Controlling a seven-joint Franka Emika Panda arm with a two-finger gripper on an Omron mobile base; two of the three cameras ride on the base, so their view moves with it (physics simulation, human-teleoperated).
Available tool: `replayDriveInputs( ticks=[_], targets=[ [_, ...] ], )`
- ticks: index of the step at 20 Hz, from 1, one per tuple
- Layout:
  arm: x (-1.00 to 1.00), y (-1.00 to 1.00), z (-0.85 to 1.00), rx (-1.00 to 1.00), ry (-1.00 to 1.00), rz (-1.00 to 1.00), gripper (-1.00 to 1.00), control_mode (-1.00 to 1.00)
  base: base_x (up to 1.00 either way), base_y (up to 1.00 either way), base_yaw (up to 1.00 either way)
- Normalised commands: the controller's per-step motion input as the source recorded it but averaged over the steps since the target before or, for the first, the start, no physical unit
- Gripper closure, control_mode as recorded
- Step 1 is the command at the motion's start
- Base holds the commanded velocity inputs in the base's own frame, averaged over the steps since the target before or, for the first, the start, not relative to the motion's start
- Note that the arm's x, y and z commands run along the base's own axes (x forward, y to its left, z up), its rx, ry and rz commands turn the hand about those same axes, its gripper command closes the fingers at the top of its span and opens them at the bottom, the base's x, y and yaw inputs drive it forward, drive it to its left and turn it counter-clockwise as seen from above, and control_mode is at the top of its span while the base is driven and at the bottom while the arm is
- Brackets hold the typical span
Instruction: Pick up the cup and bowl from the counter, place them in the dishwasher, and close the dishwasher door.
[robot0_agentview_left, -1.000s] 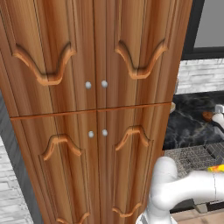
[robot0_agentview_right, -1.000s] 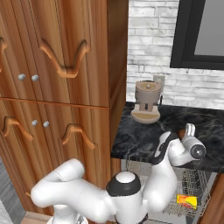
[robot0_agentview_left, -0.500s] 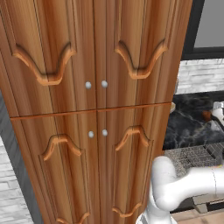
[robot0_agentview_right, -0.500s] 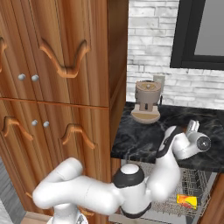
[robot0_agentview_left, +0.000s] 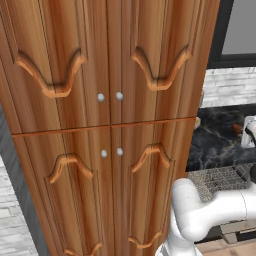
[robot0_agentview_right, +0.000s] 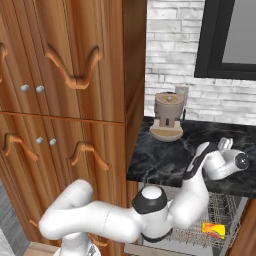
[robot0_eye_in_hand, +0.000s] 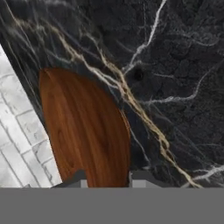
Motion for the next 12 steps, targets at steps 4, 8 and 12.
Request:
replayDriveInputs(
  ticks=[4, 8, 12],
  targets=[
    [-0.44, 0.14, -0.04, 0.02, -0.02, 0.0, 1.0, -1.0, 0.0, 0.0, 0.0],
    [-0.66, 0.48, 0.0, -0.01, -0.07, 0.01, 1.0, -1.0, 0.0, 0.0, 0.0],
    [-0.59, 0.69, 0.0, -0.18, -0.12, 0.01, 1.0, -1.0, 0.0, 0.0, 0.0]
  ],
)
